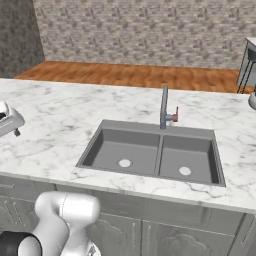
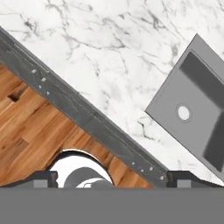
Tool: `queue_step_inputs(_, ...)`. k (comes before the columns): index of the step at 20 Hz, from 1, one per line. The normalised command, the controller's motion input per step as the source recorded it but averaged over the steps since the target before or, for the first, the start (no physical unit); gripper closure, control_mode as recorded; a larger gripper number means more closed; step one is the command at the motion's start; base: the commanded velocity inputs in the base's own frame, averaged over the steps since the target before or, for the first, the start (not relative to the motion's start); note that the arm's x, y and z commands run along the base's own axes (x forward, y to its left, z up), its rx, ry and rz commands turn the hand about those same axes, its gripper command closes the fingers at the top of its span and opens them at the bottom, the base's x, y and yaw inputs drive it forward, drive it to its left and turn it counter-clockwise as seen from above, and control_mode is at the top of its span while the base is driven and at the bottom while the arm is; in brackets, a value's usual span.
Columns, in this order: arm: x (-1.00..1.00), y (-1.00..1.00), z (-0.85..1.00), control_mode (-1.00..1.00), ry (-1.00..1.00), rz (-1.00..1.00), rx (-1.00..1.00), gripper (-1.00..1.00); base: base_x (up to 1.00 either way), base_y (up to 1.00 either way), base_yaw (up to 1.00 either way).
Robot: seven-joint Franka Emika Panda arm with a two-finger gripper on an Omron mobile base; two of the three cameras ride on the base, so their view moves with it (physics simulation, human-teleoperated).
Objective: Take the pizza cutter from the drawer on the left and place it on the dining counter for cutting.
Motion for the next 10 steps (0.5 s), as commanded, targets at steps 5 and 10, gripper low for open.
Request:
queue_step_inputs(5, -0.2, 0.58, -0.44, -1.0, -0.02, 0.22, -0.06, -1.0, 0.0, 0.0, 0.0)
queue_step_inputs(10, -0.03, 0.5, -0.54, -1.0, -0.08, 0.18, -0.03, -1.0, 0.0, 0.0, 0.0)
